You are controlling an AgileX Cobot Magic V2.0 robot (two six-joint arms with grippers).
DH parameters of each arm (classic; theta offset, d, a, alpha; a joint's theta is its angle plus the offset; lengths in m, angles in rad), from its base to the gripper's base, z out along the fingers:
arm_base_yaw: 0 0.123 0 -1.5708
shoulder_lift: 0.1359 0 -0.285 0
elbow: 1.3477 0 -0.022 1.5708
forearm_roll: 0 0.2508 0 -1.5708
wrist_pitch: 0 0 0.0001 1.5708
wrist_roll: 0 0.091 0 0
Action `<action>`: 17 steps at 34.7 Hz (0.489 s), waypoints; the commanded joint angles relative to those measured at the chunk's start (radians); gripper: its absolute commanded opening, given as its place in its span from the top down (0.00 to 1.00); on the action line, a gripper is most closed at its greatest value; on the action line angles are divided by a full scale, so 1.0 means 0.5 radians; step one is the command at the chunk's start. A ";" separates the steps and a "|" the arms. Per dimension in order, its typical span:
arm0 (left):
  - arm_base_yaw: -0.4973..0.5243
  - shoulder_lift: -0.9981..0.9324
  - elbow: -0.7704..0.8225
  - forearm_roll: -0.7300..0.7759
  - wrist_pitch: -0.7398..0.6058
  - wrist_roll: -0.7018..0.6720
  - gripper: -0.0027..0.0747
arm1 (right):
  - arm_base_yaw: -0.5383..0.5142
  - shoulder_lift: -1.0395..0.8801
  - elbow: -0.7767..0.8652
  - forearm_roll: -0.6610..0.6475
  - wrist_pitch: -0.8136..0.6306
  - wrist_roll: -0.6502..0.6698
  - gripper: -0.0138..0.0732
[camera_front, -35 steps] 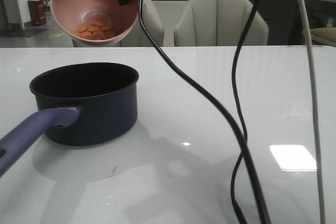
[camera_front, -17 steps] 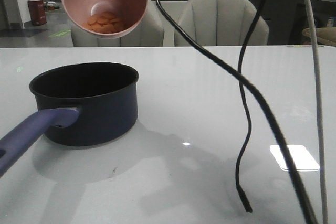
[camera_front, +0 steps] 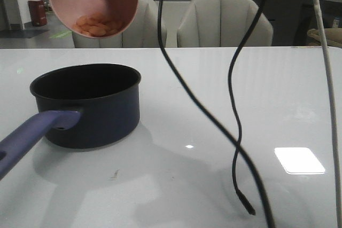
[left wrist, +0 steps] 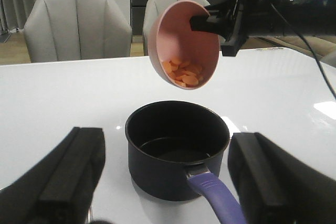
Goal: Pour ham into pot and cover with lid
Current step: 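Tilt the pink bowl to pour the ham slices into the saucepan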
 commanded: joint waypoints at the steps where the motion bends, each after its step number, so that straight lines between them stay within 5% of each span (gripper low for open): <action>1: -0.019 0.023 -0.049 -0.010 -0.171 0.000 0.28 | -0.007 -0.128 0.022 0.227 -0.388 -0.274 0.68; 9: -0.019 0.023 -0.049 -0.010 -0.171 0.000 0.28 | 0.054 -0.128 0.055 0.677 -0.377 -1.135 0.68; 17: -0.019 0.023 -0.049 -0.010 -0.171 0.000 0.28 | 0.144 -0.101 0.061 0.756 -0.341 -1.973 0.68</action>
